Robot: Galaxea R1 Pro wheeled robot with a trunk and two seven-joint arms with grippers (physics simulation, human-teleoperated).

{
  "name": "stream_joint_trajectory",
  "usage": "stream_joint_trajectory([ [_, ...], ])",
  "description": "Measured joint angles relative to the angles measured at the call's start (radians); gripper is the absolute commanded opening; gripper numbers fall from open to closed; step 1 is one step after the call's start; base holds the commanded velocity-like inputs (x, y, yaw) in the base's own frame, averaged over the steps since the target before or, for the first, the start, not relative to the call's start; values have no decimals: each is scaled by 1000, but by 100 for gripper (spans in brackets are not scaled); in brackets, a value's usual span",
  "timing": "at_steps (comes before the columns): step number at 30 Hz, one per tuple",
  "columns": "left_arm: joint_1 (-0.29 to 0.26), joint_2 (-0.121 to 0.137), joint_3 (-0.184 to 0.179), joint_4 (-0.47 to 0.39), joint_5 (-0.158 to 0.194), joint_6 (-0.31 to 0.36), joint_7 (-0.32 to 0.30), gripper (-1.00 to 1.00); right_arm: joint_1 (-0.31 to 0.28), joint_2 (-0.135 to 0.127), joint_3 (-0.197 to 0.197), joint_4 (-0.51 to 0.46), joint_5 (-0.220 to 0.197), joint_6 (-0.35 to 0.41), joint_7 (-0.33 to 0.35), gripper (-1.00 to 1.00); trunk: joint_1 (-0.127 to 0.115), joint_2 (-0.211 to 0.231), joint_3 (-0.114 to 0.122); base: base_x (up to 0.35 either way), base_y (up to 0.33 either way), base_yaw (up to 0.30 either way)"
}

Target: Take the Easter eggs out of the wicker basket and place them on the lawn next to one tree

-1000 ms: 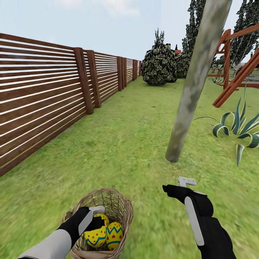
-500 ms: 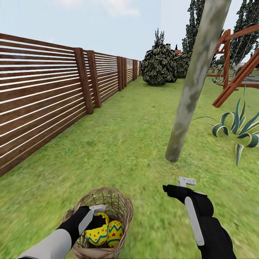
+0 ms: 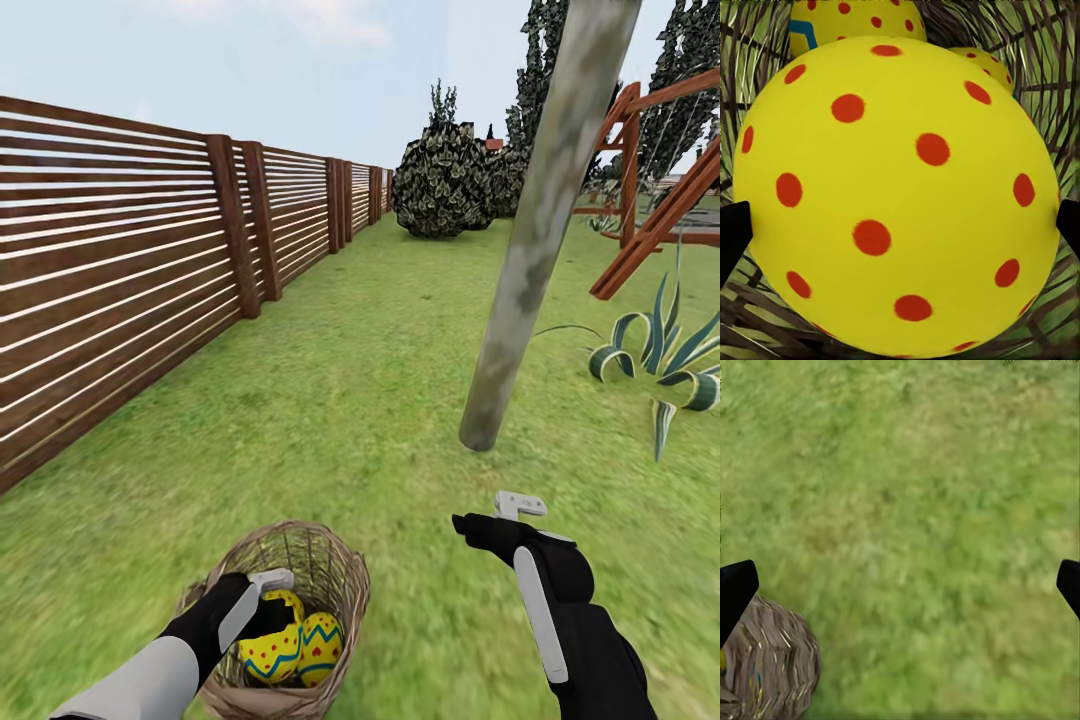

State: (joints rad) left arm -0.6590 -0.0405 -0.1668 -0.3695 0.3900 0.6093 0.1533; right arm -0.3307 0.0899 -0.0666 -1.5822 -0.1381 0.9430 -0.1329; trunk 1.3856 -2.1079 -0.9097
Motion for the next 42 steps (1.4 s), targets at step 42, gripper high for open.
stream_joint_trajectory([
  [42,0,0,-1,2,-2,1,0,-100,-5,0,-5,0,0,2,0,100,-161,294,132,0,0,0],
])
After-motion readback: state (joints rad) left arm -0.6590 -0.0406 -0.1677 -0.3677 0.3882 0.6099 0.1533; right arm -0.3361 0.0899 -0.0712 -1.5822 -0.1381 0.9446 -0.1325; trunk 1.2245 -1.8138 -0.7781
